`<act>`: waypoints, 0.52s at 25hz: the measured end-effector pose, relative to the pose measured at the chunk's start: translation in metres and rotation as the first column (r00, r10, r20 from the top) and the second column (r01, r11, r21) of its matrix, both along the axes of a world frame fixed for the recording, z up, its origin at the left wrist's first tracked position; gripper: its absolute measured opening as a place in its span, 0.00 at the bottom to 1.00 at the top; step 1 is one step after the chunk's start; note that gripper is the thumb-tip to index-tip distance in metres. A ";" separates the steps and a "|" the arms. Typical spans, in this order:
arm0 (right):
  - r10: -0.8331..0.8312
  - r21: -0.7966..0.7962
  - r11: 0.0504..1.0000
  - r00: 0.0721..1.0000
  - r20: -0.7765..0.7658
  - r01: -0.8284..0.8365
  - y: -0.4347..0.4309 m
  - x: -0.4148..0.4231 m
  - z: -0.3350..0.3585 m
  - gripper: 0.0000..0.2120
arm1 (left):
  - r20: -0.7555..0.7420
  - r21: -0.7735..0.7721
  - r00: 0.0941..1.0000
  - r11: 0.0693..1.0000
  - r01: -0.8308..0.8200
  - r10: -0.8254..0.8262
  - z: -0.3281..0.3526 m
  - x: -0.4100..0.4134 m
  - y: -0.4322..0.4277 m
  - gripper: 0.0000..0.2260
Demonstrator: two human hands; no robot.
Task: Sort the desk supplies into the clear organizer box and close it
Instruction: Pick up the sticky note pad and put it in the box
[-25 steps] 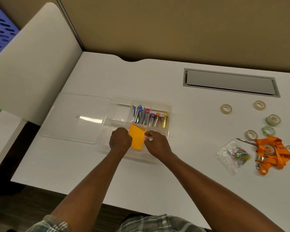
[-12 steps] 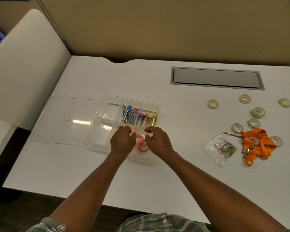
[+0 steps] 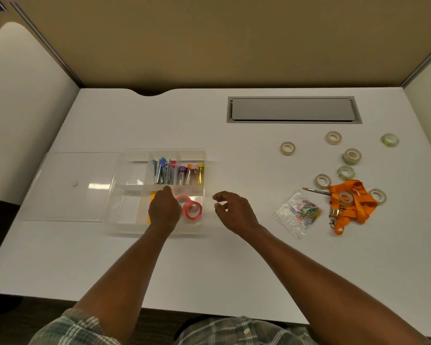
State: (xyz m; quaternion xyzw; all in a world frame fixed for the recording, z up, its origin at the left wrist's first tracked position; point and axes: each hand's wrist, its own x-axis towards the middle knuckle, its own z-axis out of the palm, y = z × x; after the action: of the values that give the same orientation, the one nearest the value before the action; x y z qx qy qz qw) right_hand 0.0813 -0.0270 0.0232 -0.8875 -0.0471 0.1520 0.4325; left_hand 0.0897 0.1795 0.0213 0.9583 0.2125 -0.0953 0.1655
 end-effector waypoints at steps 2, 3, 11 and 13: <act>-0.018 -0.004 1.000 1.000 -0.006 0.018 -0.014 -0.002 -0.002 0.13 | -0.003 -0.013 0.999 0.999 -0.047 0.047 0.002 0.001 -0.005 0.15; -0.027 -0.005 1.000 1.000 -0.009 0.027 -0.021 -0.002 -0.002 0.12 | 0.011 -0.002 0.997 0.997 -0.077 0.077 0.005 0.001 -0.009 0.16; -0.127 -0.015 0.992 0.992 -0.016 0.127 -0.083 -0.005 -0.004 0.11 | 0.335 0.045 0.919 0.978 0.203 -0.206 0.012 0.007 -0.107 0.21; -0.155 -0.023 0.988 0.988 -0.004 0.155 -0.105 -0.006 -0.006 0.12 | 0.350 -0.014 0.889 0.947 0.320 -0.295 0.006 0.010 -0.147 0.19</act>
State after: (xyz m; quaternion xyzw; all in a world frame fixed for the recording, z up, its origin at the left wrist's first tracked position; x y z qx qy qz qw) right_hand 0.0757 -0.1322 0.0176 -0.8929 0.0249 0.1208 0.4331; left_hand 0.0993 0.0326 0.0276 0.9750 0.0225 0.0410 0.2170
